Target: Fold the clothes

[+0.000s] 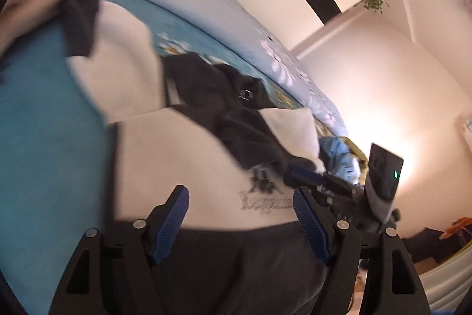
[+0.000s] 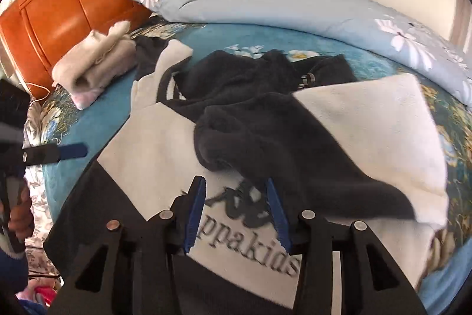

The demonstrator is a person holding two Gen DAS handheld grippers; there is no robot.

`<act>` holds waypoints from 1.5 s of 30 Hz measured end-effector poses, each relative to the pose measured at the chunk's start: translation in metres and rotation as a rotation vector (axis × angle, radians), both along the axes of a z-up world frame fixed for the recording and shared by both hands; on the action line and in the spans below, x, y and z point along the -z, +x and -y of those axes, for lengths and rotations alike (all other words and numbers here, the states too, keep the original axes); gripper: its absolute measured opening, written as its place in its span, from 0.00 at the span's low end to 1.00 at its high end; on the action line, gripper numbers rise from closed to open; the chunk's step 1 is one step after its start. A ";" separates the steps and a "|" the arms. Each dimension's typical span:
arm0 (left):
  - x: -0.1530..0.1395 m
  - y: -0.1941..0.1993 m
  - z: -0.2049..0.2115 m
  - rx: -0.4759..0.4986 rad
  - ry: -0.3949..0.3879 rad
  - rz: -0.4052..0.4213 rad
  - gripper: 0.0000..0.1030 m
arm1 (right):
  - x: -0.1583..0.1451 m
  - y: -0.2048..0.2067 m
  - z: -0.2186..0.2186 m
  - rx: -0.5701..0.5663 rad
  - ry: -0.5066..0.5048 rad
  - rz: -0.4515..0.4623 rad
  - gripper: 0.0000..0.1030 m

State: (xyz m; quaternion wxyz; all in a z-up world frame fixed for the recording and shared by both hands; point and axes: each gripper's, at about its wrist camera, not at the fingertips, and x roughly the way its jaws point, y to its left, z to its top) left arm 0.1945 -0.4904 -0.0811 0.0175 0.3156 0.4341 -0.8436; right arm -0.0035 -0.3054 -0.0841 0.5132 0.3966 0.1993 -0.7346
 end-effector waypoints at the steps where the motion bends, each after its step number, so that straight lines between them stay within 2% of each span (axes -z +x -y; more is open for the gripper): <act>1: 0.005 -0.020 0.002 0.023 0.027 0.011 0.74 | -0.002 -0.003 -0.009 0.028 -0.008 0.002 0.44; 5: 0.031 -0.082 0.012 0.026 0.090 0.101 0.75 | -0.009 -0.014 -0.051 0.112 -0.053 0.035 0.44; 9: 0.043 -0.106 0.010 0.011 0.097 0.132 0.71 | -0.008 -0.022 -0.089 0.166 -0.055 0.022 0.44; 10: 0.041 -0.108 0.008 0.010 0.066 0.130 0.66 | -0.008 -0.024 -0.097 0.178 -0.060 0.023 0.44; 12: 0.033 -0.112 0.002 0.014 -0.023 0.135 0.18 | -0.006 -0.028 -0.109 0.204 -0.071 0.026 0.44; 14: 0.026 -0.118 0.000 0.027 -0.084 0.158 0.17 | -0.005 -0.032 -0.122 0.230 -0.083 0.029 0.44; 17: -0.006 -0.118 0.011 0.028 -0.209 0.127 0.16 | -0.003 -0.038 -0.141 0.269 -0.101 0.033 0.44; 20: -0.039 -0.106 0.029 -0.008 -0.345 0.089 0.16 | -0.001 -0.042 -0.151 0.283 -0.119 0.046 0.44; 23: -0.041 -0.087 0.048 -0.061 -0.459 0.147 0.16 | 0.003 -0.046 -0.157 0.289 -0.133 0.058 0.44; 24: -0.034 -0.083 0.055 -0.071 -0.472 0.180 0.16 | 0.006 -0.048 -0.156 0.291 -0.132 0.062 0.44; 27: 0.010 -0.078 0.071 -0.053 -0.391 0.289 0.19 | 0.013 -0.054 -0.148 0.299 -0.127 0.085 0.44; 29: 0.022 -0.076 0.069 -0.063 -0.399 0.294 0.21 | 0.013 -0.058 -0.134 0.294 -0.136 0.109 0.44; 35: 0.017 -0.073 0.066 -0.076 -0.381 0.271 0.22 | 0.011 -0.066 -0.088 0.271 -0.164 0.181 0.44; 38: 0.001 -0.058 0.070 -0.083 -0.363 0.201 0.31 | 0.010 -0.071 -0.066 0.259 -0.179 0.217 0.44; 40: -0.015 -0.038 0.081 -0.137 -0.395 0.171 0.46 | 0.010 -0.074 -0.050 0.251 -0.188 0.241 0.44; 41: -0.021 -0.028 0.090 -0.188 -0.411 0.175 0.55 | 0.009 -0.075 -0.043 0.247 -0.193 0.253 0.44; 42: -0.023 -0.020 0.103 -0.248 -0.423 0.200 0.60 | 0.011 -0.074 -0.040 0.248 -0.191 0.259 0.44; 45: -0.015 -0.016 0.144 -0.414 -0.470 0.326 0.62 | 0.019 -0.068 -0.035 0.258 -0.177 0.274 0.44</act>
